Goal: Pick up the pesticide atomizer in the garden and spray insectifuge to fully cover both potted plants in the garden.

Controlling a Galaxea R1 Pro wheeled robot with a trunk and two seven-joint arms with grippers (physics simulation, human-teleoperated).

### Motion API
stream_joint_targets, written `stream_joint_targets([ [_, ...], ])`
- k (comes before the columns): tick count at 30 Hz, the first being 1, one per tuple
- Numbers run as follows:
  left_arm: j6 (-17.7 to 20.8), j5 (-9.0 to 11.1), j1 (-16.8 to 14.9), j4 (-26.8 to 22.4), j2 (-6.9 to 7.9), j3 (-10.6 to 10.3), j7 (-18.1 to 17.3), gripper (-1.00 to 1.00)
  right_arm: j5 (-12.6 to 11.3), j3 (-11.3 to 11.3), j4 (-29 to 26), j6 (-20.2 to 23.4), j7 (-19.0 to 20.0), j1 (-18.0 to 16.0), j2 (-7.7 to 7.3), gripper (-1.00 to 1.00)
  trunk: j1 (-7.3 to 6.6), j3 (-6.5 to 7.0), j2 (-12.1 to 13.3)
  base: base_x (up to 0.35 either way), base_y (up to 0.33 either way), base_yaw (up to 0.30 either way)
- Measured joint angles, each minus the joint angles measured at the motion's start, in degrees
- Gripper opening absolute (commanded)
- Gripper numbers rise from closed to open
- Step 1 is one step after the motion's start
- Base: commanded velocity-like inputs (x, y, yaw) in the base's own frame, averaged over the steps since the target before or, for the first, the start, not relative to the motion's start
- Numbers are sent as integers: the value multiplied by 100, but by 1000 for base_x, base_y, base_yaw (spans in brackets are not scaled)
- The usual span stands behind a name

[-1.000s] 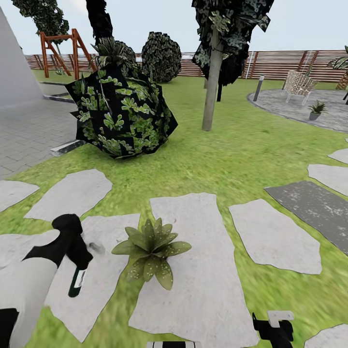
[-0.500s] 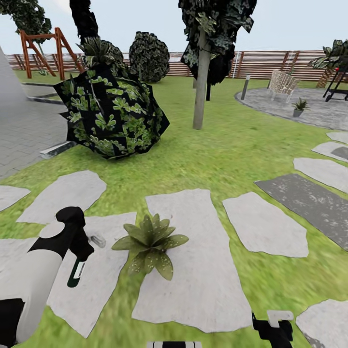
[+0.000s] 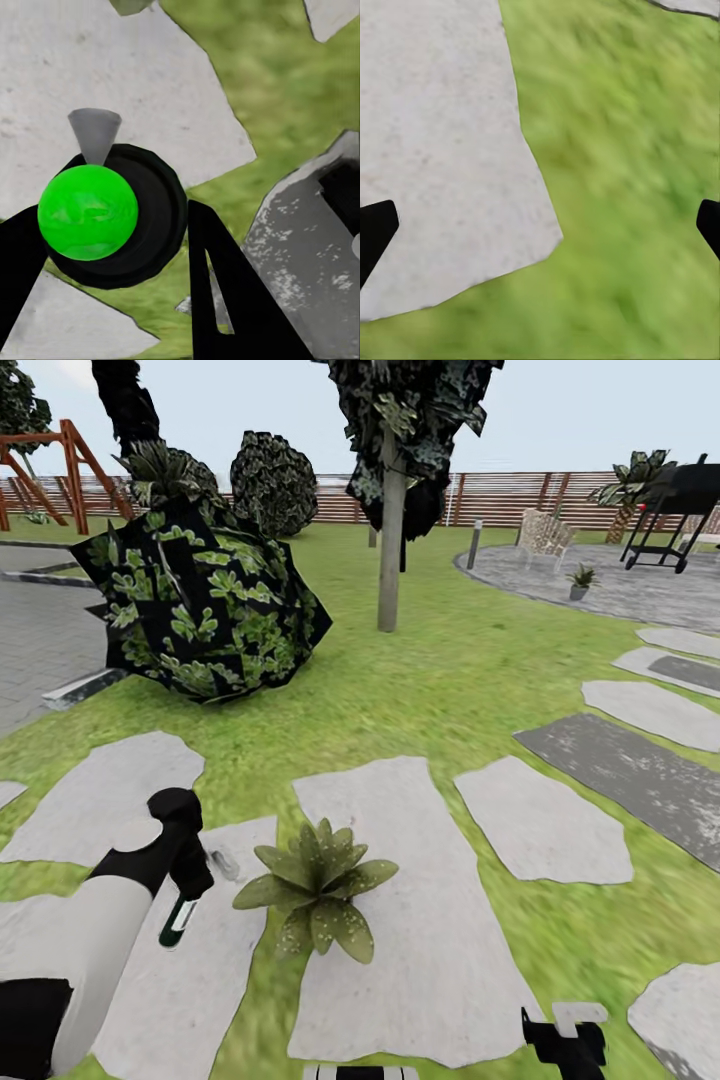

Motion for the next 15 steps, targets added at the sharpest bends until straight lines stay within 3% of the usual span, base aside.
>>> stream_joint_targets([
  [3,-280,1,220,1,21,-106,-3,-100,0,1,2,0,6,0,2,100,2,-1,0,147,18,-1],
  [7,-367,6,339,0,41,-115,-3,-100,-1,1,2,0,7,0,7,100,3,0,0,13,2,0],
  [15,-335,1,351,1,-18,-66,-4,-100,-9,0,3,0,-2,1,16,100,6,0,0,-281,160,-218],
])
